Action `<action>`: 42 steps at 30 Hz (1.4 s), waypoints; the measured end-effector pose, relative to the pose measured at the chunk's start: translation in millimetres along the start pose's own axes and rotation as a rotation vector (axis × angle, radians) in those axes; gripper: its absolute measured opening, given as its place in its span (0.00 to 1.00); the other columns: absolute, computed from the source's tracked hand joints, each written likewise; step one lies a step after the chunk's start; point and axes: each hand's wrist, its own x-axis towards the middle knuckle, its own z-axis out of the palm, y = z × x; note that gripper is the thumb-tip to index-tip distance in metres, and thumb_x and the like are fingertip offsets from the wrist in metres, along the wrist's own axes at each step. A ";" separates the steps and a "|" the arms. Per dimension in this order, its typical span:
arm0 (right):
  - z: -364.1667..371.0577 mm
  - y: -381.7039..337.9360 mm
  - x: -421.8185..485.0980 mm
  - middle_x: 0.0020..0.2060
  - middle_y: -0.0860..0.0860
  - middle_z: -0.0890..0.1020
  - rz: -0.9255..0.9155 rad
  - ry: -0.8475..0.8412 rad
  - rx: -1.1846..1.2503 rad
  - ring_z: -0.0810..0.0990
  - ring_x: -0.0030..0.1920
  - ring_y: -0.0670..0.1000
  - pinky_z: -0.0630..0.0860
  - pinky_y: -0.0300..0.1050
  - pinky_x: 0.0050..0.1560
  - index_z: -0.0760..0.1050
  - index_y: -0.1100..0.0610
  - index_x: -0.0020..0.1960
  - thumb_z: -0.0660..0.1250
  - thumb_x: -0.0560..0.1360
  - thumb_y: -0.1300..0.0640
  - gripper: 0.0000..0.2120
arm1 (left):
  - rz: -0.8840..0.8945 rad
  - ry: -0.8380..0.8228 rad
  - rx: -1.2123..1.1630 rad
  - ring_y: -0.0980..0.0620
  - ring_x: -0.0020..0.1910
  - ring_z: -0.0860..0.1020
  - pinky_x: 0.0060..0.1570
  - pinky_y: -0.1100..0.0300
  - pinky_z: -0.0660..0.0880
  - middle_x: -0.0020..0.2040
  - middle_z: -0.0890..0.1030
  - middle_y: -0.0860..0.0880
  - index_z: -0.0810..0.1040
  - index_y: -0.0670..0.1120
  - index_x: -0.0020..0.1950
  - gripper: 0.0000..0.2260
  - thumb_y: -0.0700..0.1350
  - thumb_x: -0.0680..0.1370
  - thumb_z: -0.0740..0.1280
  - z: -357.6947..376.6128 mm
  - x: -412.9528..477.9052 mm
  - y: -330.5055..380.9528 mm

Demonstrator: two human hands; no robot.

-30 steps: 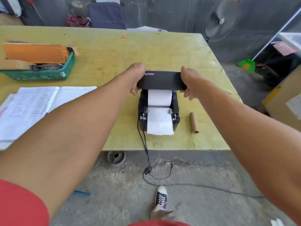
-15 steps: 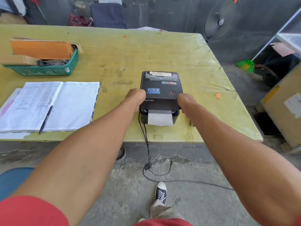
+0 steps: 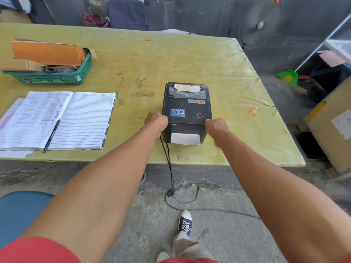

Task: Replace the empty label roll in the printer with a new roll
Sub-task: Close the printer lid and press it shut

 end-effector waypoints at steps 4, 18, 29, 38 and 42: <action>0.8 2.4 6.5 0.41 0.52 0.70 0.075 0.008 0.027 0.67 0.39 0.53 0.65 0.40 0.39 0.68 0.59 0.48 0.59 0.80 0.57 0.06 | 0.061 0.018 -0.007 0.40 0.56 0.81 0.45 0.56 0.75 0.60 0.80 0.37 0.76 0.36 0.62 0.15 0.41 0.78 0.64 1.0 3.4 -7.2; -1.6 14.4 13.2 0.36 0.53 0.74 0.060 0.014 0.069 0.75 0.39 0.57 0.65 0.43 0.33 0.69 0.59 0.38 0.61 0.77 0.50 0.14 | 0.051 -0.005 -0.028 0.41 0.54 0.80 0.52 0.53 0.76 0.58 0.80 0.40 0.77 0.39 0.61 0.14 0.46 0.79 0.66 1.1 11.4 -15.5; -1.8 16.2 19.1 0.40 0.53 0.76 0.058 0.009 0.100 0.74 0.41 0.55 0.69 0.46 0.42 0.69 0.58 0.37 0.62 0.78 0.51 0.15 | 0.046 -0.022 -0.035 0.41 0.54 0.80 0.48 0.54 0.74 0.57 0.80 0.41 0.78 0.39 0.59 0.13 0.46 0.79 0.67 0.8 12.6 -14.6; -1.4 16.5 17.5 0.42 0.54 0.75 0.067 0.008 0.091 0.74 0.42 0.55 0.69 0.47 0.43 0.70 0.59 0.40 0.63 0.78 0.49 0.15 | 0.069 0.008 -0.050 0.43 0.50 0.80 0.44 0.56 0.72 0.53 0.81 0.42 0.80 0.41 0.53 0.10 0.46 0.79 0.66 2.3 15.1 -18.2; -0.4 18.9 13.6 0.37 0.51 0.74 0.058 0.009 0.090 0.73 0.37 0.53 0.69 0.44 0.37 0.75 0.60 0.50 0.62 0.79 0.47 0.15 | 0.120 0.057 -0.022 0.45 0.44 0.73 0.44 0.59 0.68 0.37 0.75 0.50 0.67 0.50 0.32 0.16 0.45 0.79 0.65 5.2 18.0 -24.6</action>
